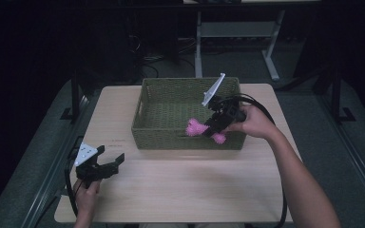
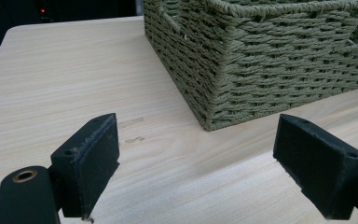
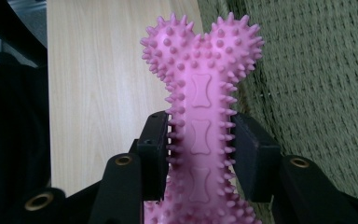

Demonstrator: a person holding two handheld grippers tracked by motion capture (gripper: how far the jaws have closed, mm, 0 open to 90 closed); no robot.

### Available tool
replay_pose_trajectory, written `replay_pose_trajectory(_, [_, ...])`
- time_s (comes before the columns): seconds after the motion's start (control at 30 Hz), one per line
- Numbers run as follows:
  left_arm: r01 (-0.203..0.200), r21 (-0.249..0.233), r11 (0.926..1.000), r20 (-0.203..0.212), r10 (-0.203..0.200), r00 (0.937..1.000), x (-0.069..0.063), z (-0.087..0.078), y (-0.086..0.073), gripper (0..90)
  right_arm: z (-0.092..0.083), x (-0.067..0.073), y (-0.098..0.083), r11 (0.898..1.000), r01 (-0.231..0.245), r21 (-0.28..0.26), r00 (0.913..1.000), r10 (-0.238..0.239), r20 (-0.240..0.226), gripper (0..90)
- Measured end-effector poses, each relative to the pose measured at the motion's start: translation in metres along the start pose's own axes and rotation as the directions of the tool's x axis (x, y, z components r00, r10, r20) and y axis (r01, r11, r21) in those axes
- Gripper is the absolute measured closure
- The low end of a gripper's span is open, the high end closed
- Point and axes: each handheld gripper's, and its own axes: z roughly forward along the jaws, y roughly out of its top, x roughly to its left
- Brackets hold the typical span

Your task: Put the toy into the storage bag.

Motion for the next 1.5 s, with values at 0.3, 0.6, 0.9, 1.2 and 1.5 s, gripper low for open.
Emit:
replay_pose_trajectory(0.3, [0.002,-0.001,1.0000,0.000,-0.002,1.0000,0.000,0.000,0.000,13.9,-0.005,-0.009,0.007,1.000,-0.004,-0.007,1.0000,0.004,0.004,58.0])
replay_pose_trajectory(0.6, [0.003,0.000,1.0000,-0.003,-0.003,1.0000,0.000,0.001,0.000,13.9,-0.007,-0.023,0.011,1.000,-0.022,-0.003,0.9997,0.022,0.007,58.0])
replay_pose_trajectory(0.9, [0.005,-0.002,1.0000,-0.003,-0.005,1.0000,0.001,0.001,0.000,13.9,-0.006,-0.036,0.013,0.999,-0.041,0.010,0.9992,0.041,0.003,58.0])
replay_pose_trajectory(1.2, [0.008,-0.004,1.0000,-0.003,-0.008,1.0000,0.001,0.000,0.000,13.9,-0.011,-0.046,0.022,0.999,-0.049,0.019,0.9987,0.049,0.015,58.0])
replay_pose_trajectory(1.5, [0.010,0.000,1.0000,-0.007,-0.010,0.9999,0.002,0.000,0.000,13.9,-0.004,-0.058,0.023,0.998,-0.055,0.015,0.9985,0.055,0.006,58.0])
